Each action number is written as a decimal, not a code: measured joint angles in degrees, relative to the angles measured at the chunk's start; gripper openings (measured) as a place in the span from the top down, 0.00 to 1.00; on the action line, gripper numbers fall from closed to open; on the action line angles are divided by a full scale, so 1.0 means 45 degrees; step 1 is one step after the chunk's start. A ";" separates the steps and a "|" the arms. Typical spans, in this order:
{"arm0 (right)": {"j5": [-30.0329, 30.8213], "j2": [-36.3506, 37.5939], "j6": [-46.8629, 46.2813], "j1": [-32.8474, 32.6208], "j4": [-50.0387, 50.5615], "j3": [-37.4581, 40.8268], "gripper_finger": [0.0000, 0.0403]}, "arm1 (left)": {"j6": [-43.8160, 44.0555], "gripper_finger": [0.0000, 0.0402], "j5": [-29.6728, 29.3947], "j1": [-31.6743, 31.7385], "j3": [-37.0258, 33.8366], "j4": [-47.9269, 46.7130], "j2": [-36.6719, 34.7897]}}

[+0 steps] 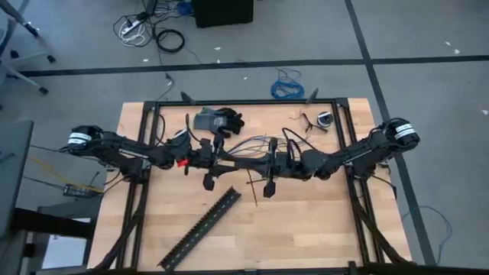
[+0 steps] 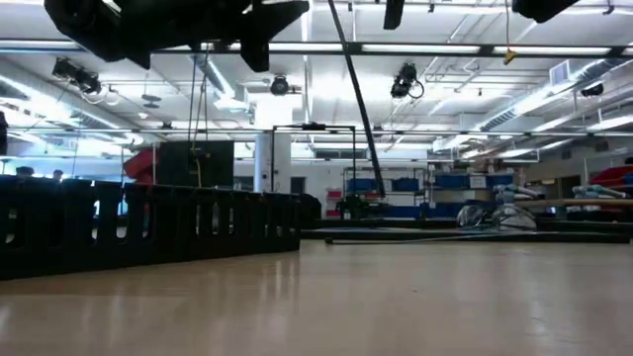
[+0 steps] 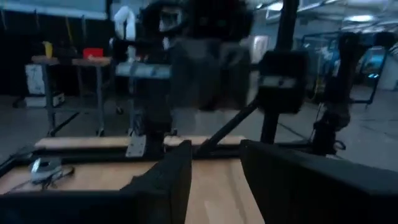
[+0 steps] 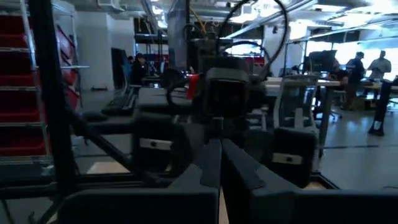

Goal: Ziptie cables
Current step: Insert the black zip tie into the locking head

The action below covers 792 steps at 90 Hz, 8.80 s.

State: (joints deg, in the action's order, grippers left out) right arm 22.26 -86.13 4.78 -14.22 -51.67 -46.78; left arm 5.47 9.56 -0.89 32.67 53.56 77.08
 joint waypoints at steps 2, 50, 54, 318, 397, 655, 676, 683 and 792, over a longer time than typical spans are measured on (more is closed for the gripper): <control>-0.0006 0.0000 0.0000 0.0018 0.0007 0.0000 1.00 | 0.0127 0.67 0.0009 0.0000 0.0000 0.0084 0.0030; -0.0945 0.0000 -0.0056 0.0473 -0.0189 0.0000 1.00 | 0.0529 0.67 -0.0787 0.0005 0.0005 0.0524 0.0143; -0.0952 0.0000 -0.0049 0.0473 -0.0226 0.0000 1.00 | 0.0529 0.67 -0.0820 0.0005 0.0014 0.0595 0.0231; 0.0437 0.0194 -0.9441 -0.0426 0.2154 -0.0005 0.53 | -1.8473 1.00 -1.1362 -0.3773 0.0889 -0.2299 0.0020; 0.0235 0.0199 -0.9349 -0.1015 0.3169 -0.0005 0.58 | -2.5110 1.00 -1.2886 -0.4253 0.2491 0.1226 0.2789; 0.0474 0.0413 0.8638 -0.1781 0.2929 -0.0005 0.86 | -1.2109 1.00 -0.9536 -0.4804 0.2841 -0.1607 0.2764; 0.0321 0.0413 0.8627 -0.1787 0.3134 -0.0005 0.99 | -1.2099 1.00 -0.9539 -0.4804 0.2841 -0.1661 0.2764; 0.0173 0.0413 0.8368 -0.1779 0.3159 -0.0005 0.99 | -1.2094 1.00 -0.9536 -0.4804 0.2841 -0.1664 0.2764; 0.1333 0.0510 0.9831 -0.2222 0.2519 -0.0012 1.00 | 0.8465 0.74 -0.6467 -0.3819 0.2554 -0.5412 0.0816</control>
State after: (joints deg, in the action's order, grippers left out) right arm 28.26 -83.83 49.02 -24.22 -40.33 -46.84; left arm 43.57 -19.54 -18.07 44.16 29.21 80.75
